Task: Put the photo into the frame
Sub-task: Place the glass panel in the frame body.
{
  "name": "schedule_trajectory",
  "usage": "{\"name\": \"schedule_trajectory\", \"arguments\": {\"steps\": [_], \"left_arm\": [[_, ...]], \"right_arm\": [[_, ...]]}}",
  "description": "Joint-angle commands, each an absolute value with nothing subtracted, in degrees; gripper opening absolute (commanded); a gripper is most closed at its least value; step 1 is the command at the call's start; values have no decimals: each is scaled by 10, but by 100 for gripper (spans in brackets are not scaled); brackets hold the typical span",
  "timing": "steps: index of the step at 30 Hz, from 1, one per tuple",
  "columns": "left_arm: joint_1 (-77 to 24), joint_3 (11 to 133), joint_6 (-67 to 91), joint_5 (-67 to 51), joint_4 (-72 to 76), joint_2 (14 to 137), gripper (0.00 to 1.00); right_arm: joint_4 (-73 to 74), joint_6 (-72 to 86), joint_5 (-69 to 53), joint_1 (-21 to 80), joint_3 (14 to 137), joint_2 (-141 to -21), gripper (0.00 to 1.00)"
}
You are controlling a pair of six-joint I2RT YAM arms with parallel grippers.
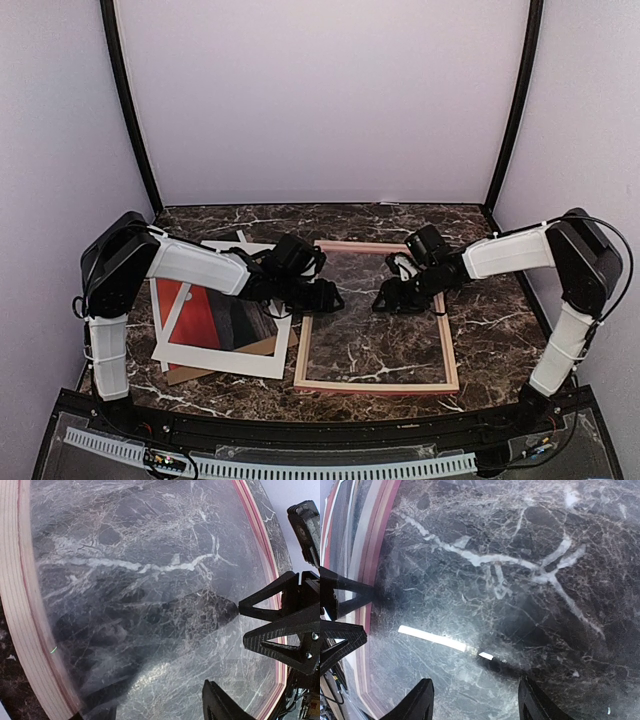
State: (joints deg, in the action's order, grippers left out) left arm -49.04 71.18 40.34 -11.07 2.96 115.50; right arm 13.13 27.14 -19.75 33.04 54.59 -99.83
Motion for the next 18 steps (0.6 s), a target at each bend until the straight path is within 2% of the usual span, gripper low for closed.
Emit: {"name": "schedule_trajectory", "arguments": {"steps": [1,7,18], "left_arm": [[-493,726,384,-97,9,1143,62],[-493,724,372,-77,-15,1133,66],[-493,715,349,-22,-60,1097,68]], "right_arm": [[92,282,-216,333,549,-1009,59],[89,284,-209,334,531,-1013,59],[87,287,-201,334,506,-1007,58]]}}
